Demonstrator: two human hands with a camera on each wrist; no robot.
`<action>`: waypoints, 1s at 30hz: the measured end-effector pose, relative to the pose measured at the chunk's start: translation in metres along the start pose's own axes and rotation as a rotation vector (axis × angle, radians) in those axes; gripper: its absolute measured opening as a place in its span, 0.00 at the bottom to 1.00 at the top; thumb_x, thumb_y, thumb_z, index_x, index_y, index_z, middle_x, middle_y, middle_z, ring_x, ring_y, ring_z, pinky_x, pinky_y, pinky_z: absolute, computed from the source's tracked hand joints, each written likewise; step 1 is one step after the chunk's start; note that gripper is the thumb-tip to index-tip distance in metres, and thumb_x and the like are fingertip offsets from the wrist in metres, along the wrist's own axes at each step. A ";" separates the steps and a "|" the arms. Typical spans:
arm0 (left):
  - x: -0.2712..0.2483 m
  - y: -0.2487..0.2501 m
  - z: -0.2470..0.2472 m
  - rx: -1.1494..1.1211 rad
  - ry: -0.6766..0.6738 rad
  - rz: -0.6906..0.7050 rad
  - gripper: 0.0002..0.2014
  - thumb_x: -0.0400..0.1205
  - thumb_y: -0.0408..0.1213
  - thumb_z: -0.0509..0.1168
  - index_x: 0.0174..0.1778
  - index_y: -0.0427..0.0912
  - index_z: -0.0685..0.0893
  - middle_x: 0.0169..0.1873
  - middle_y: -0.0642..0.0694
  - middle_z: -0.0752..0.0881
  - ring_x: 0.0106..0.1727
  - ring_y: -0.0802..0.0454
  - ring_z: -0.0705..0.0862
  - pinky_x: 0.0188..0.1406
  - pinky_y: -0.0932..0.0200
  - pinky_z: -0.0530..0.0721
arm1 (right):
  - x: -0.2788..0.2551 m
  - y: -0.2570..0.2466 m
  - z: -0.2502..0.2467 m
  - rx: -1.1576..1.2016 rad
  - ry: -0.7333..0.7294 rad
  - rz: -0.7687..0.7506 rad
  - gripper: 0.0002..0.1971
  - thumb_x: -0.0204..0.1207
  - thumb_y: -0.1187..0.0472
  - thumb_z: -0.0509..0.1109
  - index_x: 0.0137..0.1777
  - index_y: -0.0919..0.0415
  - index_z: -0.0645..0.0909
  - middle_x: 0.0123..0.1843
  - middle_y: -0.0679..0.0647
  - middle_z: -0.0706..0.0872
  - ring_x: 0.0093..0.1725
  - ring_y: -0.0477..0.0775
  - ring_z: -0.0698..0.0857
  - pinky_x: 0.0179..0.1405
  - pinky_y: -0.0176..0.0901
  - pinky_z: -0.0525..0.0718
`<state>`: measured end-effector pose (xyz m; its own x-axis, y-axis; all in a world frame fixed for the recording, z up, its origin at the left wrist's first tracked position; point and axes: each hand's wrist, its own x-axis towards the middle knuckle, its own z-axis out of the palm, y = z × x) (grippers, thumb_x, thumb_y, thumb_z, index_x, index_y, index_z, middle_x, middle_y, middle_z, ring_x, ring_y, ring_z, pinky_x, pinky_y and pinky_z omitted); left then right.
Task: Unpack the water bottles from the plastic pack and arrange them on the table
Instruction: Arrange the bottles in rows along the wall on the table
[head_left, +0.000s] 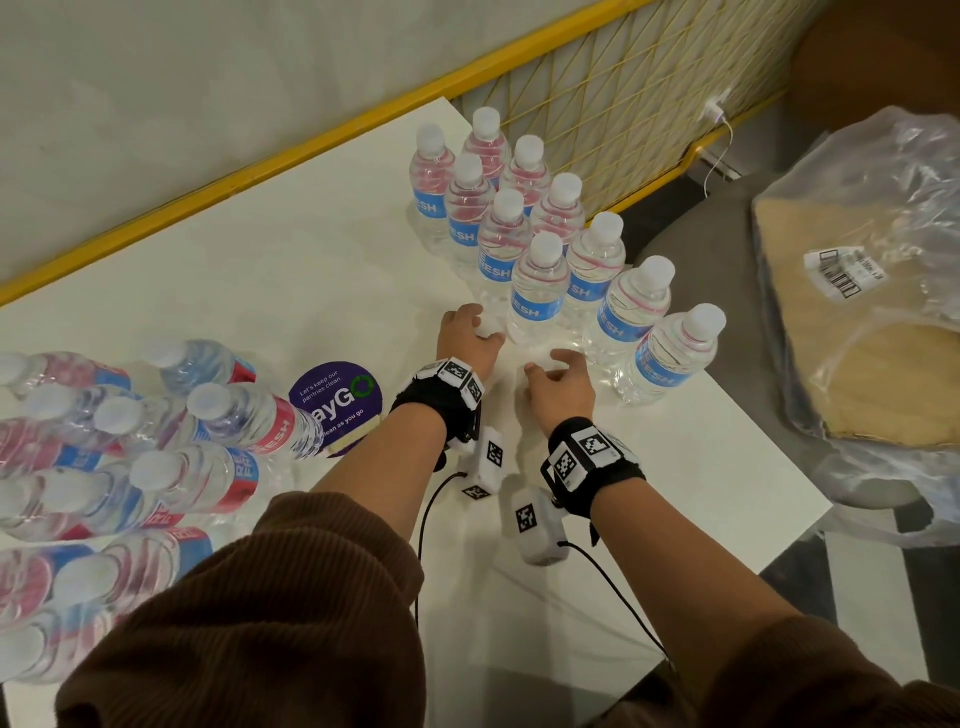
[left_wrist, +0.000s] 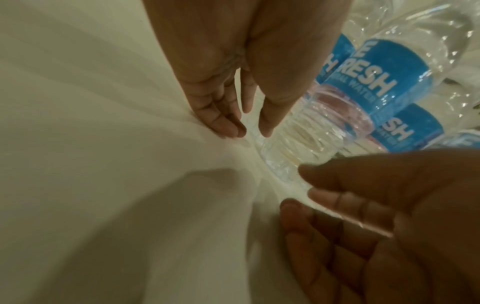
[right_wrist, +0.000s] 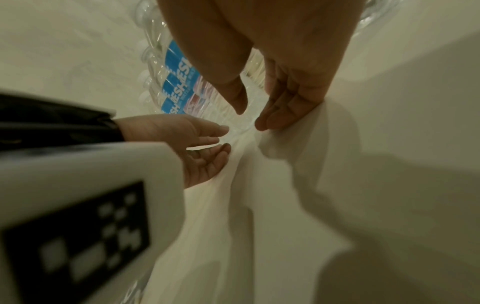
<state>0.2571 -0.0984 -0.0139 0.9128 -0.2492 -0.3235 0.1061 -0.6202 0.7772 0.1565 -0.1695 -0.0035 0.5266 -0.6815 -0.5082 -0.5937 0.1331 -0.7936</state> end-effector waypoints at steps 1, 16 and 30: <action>-0.001 0.002 -0.001 0.005 -0.016 -0.009 0.25 0.78 0.34 0.69 0.72 0.38 0.72 0.66 0.38 0.76 0.62 0.42 0.81 0.57 0.61 0.74 | 0.000 0.003 -0.003 -0.001 0.000 0.023 0.15 0.76 0.56 0.69 0.61 0.58 0.76 0.46 0.55 0.85 0.48 0.58 0.86 0.48 0.42 0.80; -0.024 0.017 0.000 -0.023 -0.150 -0.071 0.46 0.77 0.41 0.72 0.83 0.46 0.47 0.77 0.43 0.68 0.76 0.46 0.70 0.70 0.56 0.69 | -0.011 0.046 -0.086 0.451 0.061 0.153 0.33 0.80 0.53 0.66 0.80 0.39 0.54 0.43 0.59 0.86 0.42 0.58 0.89 0.44 0.47 0.87; -0.034 0.024 0.006 0.063 -0.188 -0.059 0.41 0.78 0.43 0.70 0.83 0.44 0.55 0.79 0.41 0.65 0.79 0.46 0.66 0.77 0.53 0.66 | -0.007 0.041 -0.073 0.461 0.221 0.171 0.27 0.79 0.51 0.66 0.77 0.39 0.64 0.30 0.53 0.81 0.28 0.49 0.81 0.51 0.53 0.89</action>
<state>0.2262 -0.1097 0.0127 0.8158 -0.3416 -0.4668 0.1268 -0.6817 0.7205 0.0841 -0.2119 -0.0080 0.2759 -0.7510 -0.5999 -0.3050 0.5235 -0.7956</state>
